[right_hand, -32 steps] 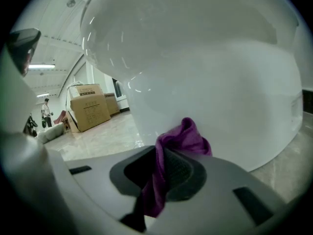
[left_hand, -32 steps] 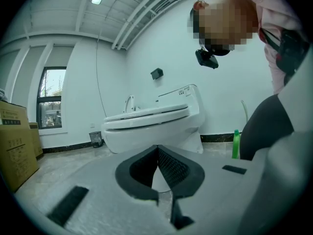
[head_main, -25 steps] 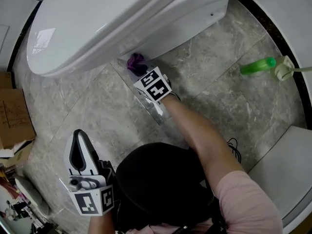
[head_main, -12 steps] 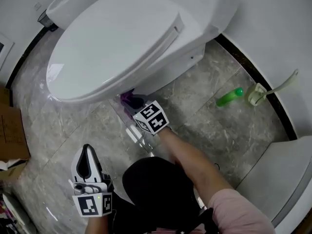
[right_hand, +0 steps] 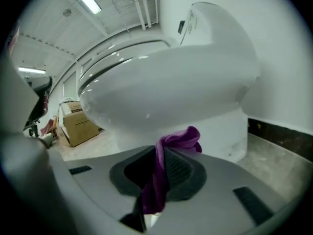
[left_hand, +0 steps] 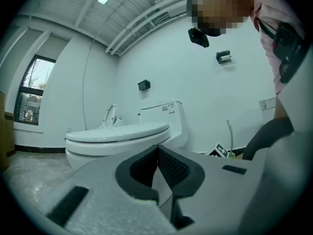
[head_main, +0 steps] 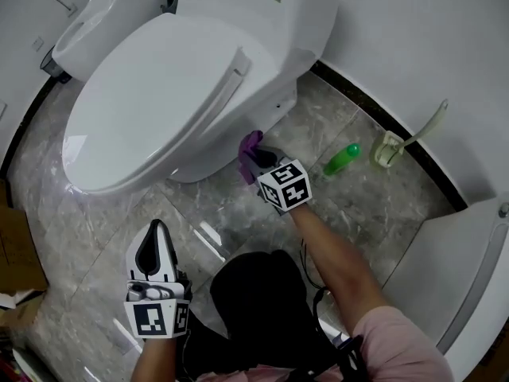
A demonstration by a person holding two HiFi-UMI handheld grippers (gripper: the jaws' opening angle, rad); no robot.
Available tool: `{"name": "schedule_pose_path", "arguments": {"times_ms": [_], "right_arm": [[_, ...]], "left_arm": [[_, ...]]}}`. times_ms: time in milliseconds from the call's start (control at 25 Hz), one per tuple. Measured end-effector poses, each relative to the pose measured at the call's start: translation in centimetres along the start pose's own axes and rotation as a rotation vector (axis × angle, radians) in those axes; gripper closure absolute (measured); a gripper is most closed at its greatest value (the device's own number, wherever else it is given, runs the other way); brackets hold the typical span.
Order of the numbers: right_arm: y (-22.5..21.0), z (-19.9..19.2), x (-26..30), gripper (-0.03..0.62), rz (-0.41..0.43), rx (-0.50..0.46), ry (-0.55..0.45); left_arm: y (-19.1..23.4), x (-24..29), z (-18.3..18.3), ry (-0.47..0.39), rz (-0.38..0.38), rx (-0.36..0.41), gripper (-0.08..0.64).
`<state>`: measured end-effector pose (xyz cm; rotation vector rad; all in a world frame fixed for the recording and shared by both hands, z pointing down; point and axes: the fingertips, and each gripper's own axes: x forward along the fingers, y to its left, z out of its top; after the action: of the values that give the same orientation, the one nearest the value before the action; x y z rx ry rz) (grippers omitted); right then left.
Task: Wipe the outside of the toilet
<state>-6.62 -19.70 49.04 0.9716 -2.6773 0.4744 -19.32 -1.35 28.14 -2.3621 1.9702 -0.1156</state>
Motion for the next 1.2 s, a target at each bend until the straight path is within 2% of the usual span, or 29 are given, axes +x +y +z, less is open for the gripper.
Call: {"name": "schedule_pose_path", "arguments": {"times_ms": [320, 440, 520, 760, 840, 1040, 1200], "right_arm": [[-11.4, 10.0, -7.6, 0.535, -0.28, -0.024, -0.2], [-15.1, 13.9, -9.3, 0.535, -0.379, -0.016, -0.272], [-17.2, 15.6, -10.0, 0.535, -0.414, 0.002, -0.305], [-20.3, 17.5, -8.3, 0.534, -0.418, -0.023, -0.314], [-20.5, 17.5, -7.7, 0.534, -0.409, -0.033, -0.313], [-19.9, 17.6, -7.3, 0.535, -0.36, -0.017, -0.359], [-19.0, 17.3, -7.1, 0.535, -0.333, -0.005, -0.368]], "left_arm": [[-3.6, 4.1, 0.6, -0.024, -0.082, -0.025, 0.552], [-3.9, 4.7, -0.5, 0.008, -0.089, -0.016, 0.552], [-4.0, 4.9, -1.1, 0.024, -0.087, -0.012, 0.553], [-3.1, 5.8, -1.4, 0.027, -0.042, -0.025, 0.552], [-2.9, 5.8, -1.1, 0.022, -0.027, -0.041, 0.552], [-1.7, 5.3, -2.1, 0.055, -0.01, -0.004, 0.552], [-2.2, 5.3, -1.7, 0.033, -0.023, -0.015, 0.552]]}}
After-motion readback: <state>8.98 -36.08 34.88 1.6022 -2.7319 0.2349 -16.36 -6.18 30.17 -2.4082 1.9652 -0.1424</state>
